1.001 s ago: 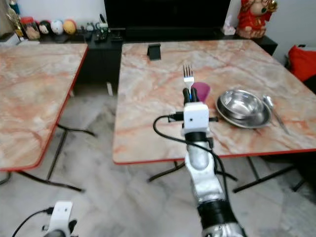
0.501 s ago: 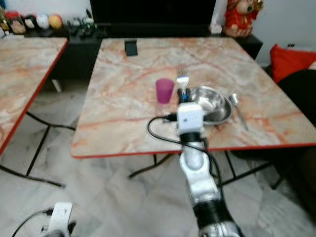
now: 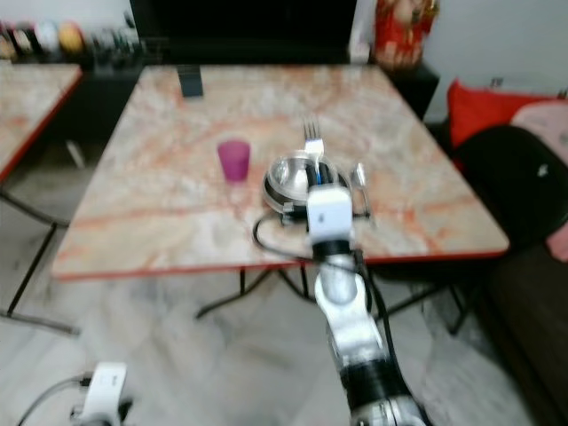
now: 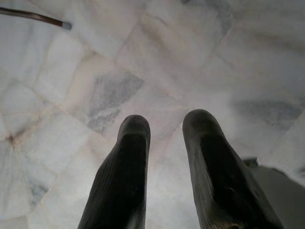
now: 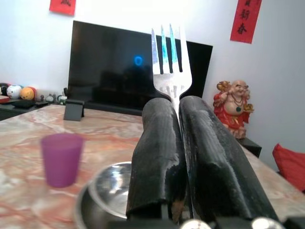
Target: Setting the table
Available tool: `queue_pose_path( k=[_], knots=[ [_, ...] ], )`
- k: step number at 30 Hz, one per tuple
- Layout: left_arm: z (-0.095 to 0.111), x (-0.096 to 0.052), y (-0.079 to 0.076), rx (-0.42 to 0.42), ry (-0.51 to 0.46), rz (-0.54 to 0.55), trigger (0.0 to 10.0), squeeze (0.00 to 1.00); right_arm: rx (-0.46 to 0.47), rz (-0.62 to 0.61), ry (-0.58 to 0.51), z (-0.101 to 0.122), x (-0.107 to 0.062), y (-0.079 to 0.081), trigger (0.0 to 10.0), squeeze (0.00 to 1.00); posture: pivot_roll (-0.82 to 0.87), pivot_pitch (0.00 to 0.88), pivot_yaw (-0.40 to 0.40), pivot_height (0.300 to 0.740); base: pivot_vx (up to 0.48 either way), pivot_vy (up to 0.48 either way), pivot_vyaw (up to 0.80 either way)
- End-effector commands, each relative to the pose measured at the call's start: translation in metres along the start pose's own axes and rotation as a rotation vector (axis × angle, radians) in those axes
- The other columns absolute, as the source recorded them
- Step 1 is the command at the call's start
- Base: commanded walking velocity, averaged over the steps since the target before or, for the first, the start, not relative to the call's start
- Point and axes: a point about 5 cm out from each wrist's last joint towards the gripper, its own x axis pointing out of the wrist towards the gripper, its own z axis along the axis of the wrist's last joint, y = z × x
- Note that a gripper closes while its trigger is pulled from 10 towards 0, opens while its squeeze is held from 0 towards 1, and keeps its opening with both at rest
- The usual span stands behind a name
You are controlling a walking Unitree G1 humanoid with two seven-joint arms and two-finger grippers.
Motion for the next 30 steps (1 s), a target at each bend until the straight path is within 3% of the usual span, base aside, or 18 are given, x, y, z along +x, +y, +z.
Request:
queue_pose_path(
  k=[1, 8, 23, 30],
  knots=[
    [-0.0056, -0.0012, -0.0078, 0.007, 0.019, -0.025, 10.0, 0.00, -0.009, -0.025, 0.010, -0.0020, -0.0008, -0.0081, 10.0, 0.00, -0.04, 0.000, 0.001, 0.740, 0.000, -0.341, 0.00],
    [-0.0064, -0.0014, -0.0075, 0.010, 0.021, -0.024, 10.0, 0.00, -0.011, -0.030, 0.012, -0.0028, -0.0013, -0.0094, 10.0, 0.00, -0.04, 0.000, 0.002, 0.740, 0.000, -0.331, 0.00],
    [-0.0075, -0.0018, -0.0078, -0.022, 0.019, -0.023, 10.0, 0.00, -0.020, -0.022, 0.005, -0.0016, -0.0001, -0.0073, 10.0, 0.00, -0.04, 0.000, 0.003, 0.740, 0.000, 0.000, 0.00],
    [-0.0064, -0.0016, -0.0077, -0.020, 0.016, -0.023, 10.0, 0.00, -0.008, -0.028, 0.012, -0.0023, 0.0001, -0.0077, 10.0, 0.00, -0.04, 0.000, 0.003, 0.740, 0.276, 0.000, 0.25]
  ],
)
